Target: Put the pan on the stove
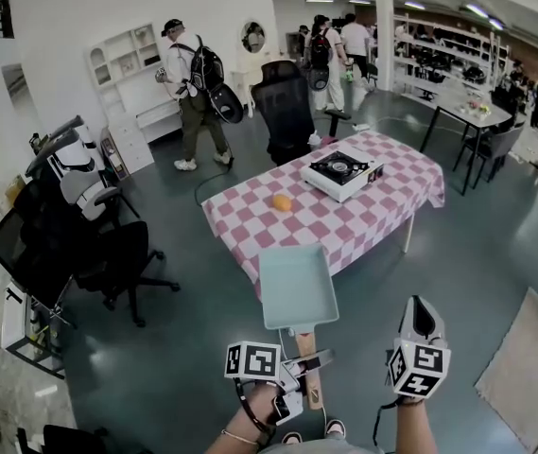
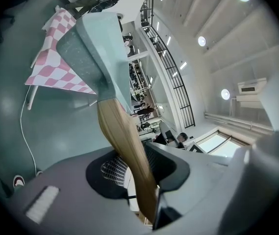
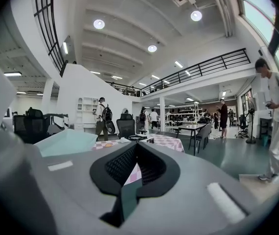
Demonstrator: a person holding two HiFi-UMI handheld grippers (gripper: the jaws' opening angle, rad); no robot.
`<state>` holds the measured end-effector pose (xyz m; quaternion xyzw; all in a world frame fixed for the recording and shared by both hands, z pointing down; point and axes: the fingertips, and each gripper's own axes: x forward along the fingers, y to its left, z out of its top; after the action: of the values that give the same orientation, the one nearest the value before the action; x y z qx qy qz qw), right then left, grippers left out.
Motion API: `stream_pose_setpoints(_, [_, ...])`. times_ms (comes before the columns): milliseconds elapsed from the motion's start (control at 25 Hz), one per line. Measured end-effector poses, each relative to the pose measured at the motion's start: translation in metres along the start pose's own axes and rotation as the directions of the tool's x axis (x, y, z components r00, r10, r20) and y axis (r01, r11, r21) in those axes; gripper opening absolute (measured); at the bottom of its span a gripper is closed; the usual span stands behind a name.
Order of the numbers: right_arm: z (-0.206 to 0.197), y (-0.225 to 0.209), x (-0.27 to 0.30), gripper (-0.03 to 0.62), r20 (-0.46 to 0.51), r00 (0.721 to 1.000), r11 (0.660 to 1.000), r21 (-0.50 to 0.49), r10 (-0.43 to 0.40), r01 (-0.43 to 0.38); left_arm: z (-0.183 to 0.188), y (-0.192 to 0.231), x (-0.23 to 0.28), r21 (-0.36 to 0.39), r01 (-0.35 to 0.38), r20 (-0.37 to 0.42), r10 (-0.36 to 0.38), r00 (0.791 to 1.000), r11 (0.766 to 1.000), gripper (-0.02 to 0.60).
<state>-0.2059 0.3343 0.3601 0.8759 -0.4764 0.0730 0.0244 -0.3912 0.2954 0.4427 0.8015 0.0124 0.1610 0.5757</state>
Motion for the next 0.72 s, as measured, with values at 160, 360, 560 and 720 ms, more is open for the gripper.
stream_pose_setpoints(160, [-0.003,-0.024,0.014,0.009,-0.014,1.000,1.000,0.008,0.010,-0.009,0.008,-0.002,0.020,-0.010,-0.003,0.012,0.003,1.000,1.000,0.100])
stream_pose_setpoints(360, [-0.004,-0.053,0.030,0.009,-0.028,0.999,0.999,-0.001,0.039,-0.039,0.018,-0.006,0.049,-0.018,-0.014,0.041,0.015,0.999,1.000,0.100])
stream_pose_setpoints(560, [0.000,-0.077,0.047,0.009,-0.022,0.998,0.998,-0.006,0.061,-0.062,0.025,-0.014,0.077,-0.016,-0.005,0.064,0.006,0.998,1.000,0.100])
stream_pose_setpoints(720, [-0.001,-0.093,0.058,0.009,-0.025,0.998,0.998,0.009,0.065,-0.065,0.029,-0.019,0.091,-0.024,-0.012,0.072,0.013,0.997,1.000,0.100])
